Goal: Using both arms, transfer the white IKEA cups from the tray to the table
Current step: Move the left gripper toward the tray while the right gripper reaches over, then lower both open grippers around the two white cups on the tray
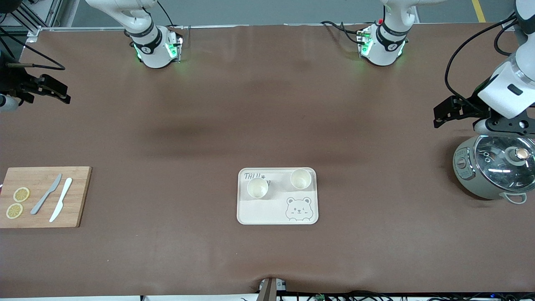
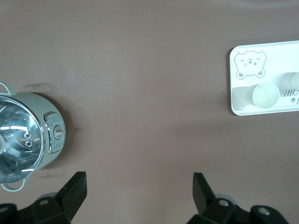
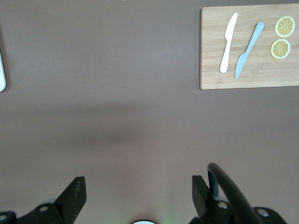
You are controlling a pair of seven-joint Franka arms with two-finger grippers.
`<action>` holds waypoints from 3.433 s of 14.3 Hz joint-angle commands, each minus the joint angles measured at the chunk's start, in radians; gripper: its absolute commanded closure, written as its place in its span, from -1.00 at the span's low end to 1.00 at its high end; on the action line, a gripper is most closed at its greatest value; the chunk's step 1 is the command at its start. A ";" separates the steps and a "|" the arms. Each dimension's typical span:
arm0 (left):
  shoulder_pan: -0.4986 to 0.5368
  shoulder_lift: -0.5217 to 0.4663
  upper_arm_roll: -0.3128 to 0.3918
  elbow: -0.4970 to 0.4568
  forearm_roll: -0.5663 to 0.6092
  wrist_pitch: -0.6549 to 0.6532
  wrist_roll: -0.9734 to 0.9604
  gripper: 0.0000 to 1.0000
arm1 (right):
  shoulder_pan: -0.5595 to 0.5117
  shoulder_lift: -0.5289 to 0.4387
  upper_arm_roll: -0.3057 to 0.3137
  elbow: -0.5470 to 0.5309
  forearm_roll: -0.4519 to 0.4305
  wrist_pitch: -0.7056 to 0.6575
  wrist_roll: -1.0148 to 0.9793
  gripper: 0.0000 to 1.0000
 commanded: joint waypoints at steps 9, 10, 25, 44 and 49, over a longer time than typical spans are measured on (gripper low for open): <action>-0.002 0.053 0.001 -0.019 0.014 0.054 -0.007 -1.00 | -0.013 -0.032 0.013 -0.024 0.004 -0.009 -0.012 -1.00; -0.005 0.069 -0.003 -0.032 0.014 0.064 -0.008 -1.00 | -0.013 -0.029 0.013 -0.020 0.004 -0.007 -0.012 -1.00; -0.254 0.419 -0.027 -0.029 0.015 0.366 -0.551 -1.00 | 0.284 0.225 0.017 0.207 0.139 0.066 0.456 -1.00; -0.387 0.637 -0.015 -0.024 0.098 0.746 -0.718 -1.00 | 0.596 0.799 0.014 0.341 -0.014 0.703 0.838 -1.00; -0.421 0.637 -0.016 -0.030 0.227 0.746 -0.830 -1.00 | 0.626 0.889 0.013 0.342 -0.011 0.829 0.870 -1.00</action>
